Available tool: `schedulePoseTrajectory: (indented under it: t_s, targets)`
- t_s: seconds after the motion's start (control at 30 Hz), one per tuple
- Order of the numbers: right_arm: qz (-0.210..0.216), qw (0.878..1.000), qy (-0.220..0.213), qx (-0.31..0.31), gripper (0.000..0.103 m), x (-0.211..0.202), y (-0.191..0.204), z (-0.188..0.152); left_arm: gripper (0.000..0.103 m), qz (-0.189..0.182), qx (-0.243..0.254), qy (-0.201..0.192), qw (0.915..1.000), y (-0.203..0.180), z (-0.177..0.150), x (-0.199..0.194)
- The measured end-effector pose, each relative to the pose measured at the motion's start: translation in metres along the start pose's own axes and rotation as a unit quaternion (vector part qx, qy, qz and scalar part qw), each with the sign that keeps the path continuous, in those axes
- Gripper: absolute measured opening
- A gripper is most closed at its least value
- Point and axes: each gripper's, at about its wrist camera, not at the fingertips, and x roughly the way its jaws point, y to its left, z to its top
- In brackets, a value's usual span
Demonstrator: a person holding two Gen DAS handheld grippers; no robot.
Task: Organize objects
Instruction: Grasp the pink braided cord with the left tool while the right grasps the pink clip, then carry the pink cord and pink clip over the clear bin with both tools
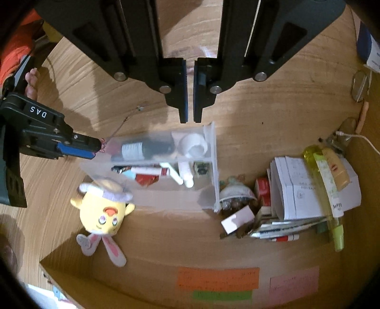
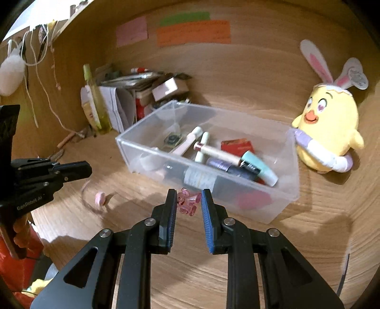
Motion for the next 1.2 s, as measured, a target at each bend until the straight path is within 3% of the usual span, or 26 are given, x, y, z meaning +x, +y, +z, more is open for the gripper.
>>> schedulePoseTrajectory:
  t_s: [0.27,0.43,0.6,0.73,0.87,1.03,1.07,1.1,1.2]
  targets:
    - [-0.01,0.999,-0.035,0.009,0.019,-0.02,-0.01,0.015,0.003,0.001,0.006,-0.03,0.9995,-0.003,0.021,-0.011]
    - [-0.015,0.998,-0.055,0.008,0.019,-0.029,-0.015,0.024,0.004,-0.015,0.007,-0.008,0.9998,-0.001,0.018,-0.007]
    - [-0.017,0.997,-0.071,0.008,0.019,-0.038,-0.02,0.036,0.027,-0.004,0.008,0.048,0.9988,0.006,-0.006,0.009]
    - [-0.02,0.996,-0.09,0.003,0.019,-0.045,-0.021,0.049,0.032,0.002,0.002,0.09,0.996,0.017,-0.028,0.019]
    - [-0.025,0.994,-0.102,0.004,0.019,-0.046,-0.025,0.06,0.047,0.005,0.005,0.106,0.9943,0.021,-0.042,0.024]
    - [-0.033,0.993,-0.11,0.006,0.019,-0.044,-0.031,0.074,0.046,0.014,0.017,0.112,0.9935,0.018,-0.05,0.032]
    - [-0.036,0.993,-0.112,0.004,0.019,-0.045,-0.031,0.077,0.04,0.017,0.019,0.114,0.9932,0.017,-0.051,0.034]
    - [-0.039,0.993,-0.115,0.003,0.019,-0.045,-0.032,0.079,0.027,0.018,0.021,0.115,0.993,0.017,-0.051,0.037]
    - [-0.043,0.992,-0.118,0.003,0.019,-0.044,-0.035,0.086,0.01,0.016,0.028,0.112,0.9932,0.014,-0.052,0.038]
